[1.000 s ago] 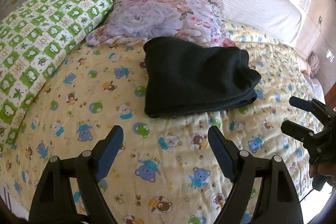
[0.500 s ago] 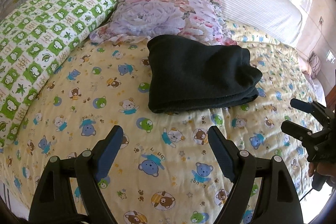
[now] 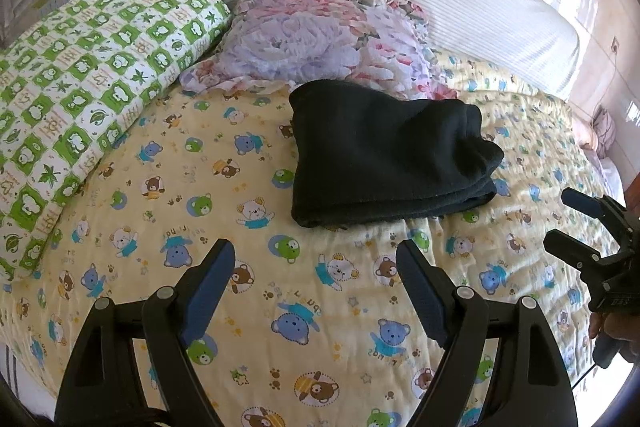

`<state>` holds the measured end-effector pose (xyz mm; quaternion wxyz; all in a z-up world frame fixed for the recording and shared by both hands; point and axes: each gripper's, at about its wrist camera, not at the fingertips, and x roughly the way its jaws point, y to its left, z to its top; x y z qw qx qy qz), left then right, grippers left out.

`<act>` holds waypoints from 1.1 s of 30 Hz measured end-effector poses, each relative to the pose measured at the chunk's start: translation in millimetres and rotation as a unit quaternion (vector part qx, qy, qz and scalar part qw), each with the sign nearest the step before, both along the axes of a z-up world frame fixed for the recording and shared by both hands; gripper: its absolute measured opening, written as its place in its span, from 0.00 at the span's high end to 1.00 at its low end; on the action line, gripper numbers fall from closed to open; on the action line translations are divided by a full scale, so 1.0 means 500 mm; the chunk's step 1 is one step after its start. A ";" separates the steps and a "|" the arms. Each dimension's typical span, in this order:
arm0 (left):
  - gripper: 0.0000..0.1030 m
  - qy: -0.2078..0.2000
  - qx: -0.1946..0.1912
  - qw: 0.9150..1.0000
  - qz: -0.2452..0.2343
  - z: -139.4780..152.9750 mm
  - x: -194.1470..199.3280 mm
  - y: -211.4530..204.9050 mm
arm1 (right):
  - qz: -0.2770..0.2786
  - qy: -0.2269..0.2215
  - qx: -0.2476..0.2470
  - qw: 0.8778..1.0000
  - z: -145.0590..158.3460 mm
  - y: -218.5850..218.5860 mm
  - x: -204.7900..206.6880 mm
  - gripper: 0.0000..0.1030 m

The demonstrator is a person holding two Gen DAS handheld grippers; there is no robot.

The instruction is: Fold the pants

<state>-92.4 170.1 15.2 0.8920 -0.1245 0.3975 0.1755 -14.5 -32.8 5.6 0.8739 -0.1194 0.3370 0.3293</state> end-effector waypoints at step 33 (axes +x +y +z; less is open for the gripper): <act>0.19 -0.007 0.008 1.000 -0.015 0.000 0.004 -0.016 | -0.011 0.004 0.016 1.000 -0.005 -0.006 0.003 0.07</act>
